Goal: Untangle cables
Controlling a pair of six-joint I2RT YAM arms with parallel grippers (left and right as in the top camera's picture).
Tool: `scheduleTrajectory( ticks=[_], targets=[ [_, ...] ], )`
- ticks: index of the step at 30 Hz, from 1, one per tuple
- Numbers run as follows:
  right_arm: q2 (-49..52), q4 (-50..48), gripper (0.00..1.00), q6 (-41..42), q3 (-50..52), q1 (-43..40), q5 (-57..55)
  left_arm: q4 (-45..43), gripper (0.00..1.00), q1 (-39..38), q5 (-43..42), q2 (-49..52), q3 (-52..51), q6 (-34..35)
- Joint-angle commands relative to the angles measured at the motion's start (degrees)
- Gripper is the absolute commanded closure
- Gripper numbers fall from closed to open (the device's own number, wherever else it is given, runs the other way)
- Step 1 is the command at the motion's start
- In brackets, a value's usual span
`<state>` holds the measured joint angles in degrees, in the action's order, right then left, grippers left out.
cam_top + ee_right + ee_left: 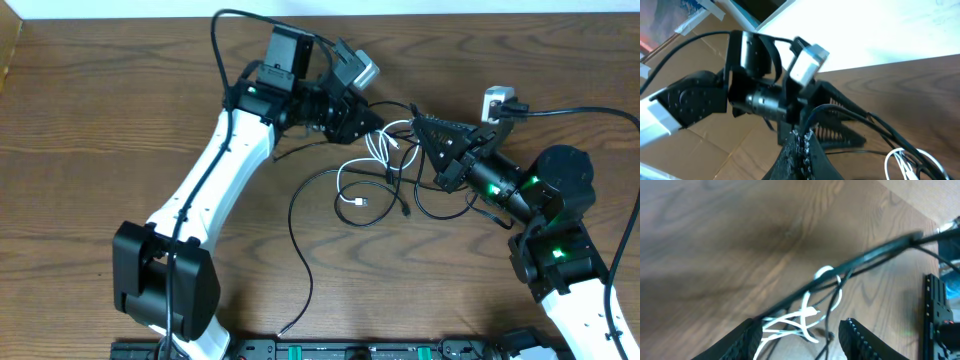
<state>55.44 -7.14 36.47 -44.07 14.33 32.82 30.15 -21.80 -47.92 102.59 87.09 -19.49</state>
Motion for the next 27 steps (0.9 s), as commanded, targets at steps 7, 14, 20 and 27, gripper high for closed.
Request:
scheduleTrajectory(
  ticks=[7,14,20,27],
  targets=[
    [-0.7,-1.8,0.99,0.4,0.0,0.3,-1.1,-1.5,0.45,-4.5,-0.5,2.5,-3.5,-0.8],
    [-0.7,-2.1,0.99,0.4,0.0,0.3,-1.2,-1.8,0.45,-5.3,-0.5,4.2,-3.5,-0.8],
    [-0.8,-2.5,0.99,1.1,0.0,0.3,-1.0,-2.1,0.45,-5.2,2.2,4.2,-3.5,-0.8],
    [-2.0,-2.6,0.99,1.6,0.0,0.3,-0.7,-3.2,0.45,-5.2,3.3,4.3,-3.5,-0.7]
  ],
)
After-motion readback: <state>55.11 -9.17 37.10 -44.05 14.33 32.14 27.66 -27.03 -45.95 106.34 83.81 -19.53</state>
